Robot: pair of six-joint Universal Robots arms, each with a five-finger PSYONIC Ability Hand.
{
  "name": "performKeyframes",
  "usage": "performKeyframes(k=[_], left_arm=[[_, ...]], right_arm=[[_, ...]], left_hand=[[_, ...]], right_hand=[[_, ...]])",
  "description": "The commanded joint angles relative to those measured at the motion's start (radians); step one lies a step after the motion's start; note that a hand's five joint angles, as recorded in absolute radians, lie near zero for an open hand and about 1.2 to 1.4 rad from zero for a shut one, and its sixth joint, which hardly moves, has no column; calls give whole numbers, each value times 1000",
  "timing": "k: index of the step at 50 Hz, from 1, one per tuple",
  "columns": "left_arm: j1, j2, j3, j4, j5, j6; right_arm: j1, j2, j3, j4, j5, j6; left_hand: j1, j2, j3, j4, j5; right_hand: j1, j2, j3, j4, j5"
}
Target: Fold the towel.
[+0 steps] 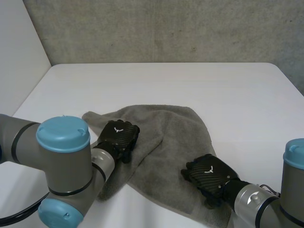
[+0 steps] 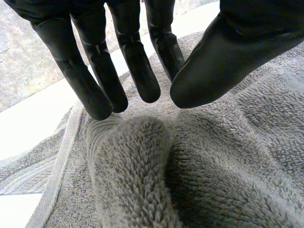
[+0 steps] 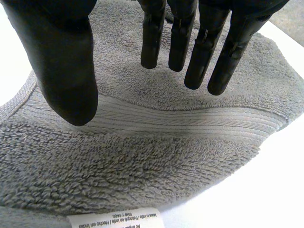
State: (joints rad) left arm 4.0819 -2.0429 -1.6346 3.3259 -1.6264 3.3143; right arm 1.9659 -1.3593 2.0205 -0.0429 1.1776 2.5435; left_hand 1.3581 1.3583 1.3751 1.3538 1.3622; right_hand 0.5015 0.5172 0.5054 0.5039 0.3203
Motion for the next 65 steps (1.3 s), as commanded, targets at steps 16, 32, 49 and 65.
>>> performKeyframes(k=[16, 32, 49, 65], left_arm=[[23, 159, -214, 201, 5, -72], [201, 221, -176, 129, 25, -68], [212, 176, -172, 129, 48, -75], [212, 171, -174, 130, 48, -73]], right_arm=[[122, 55, -109, -54, 143, 52], [-42, -106, -19, 107, 54, -20], [-82, -190, 179, 100, -38, -104], [-82, -195, 239, 14, -24, -117]], left_hand=[[-290, -290, -307, -285, -468], [-719, -719, -736, -715, -897], [-713, -713, -730, -709, -892], [-713, -713, -730, -709, -892]], right_hand=[[544, 528, 540, 542, 551], [-61, -77, -65, -63, -54], [-255, -271, -259, -257, -248], [-214, -230, -218, -217, -207]])
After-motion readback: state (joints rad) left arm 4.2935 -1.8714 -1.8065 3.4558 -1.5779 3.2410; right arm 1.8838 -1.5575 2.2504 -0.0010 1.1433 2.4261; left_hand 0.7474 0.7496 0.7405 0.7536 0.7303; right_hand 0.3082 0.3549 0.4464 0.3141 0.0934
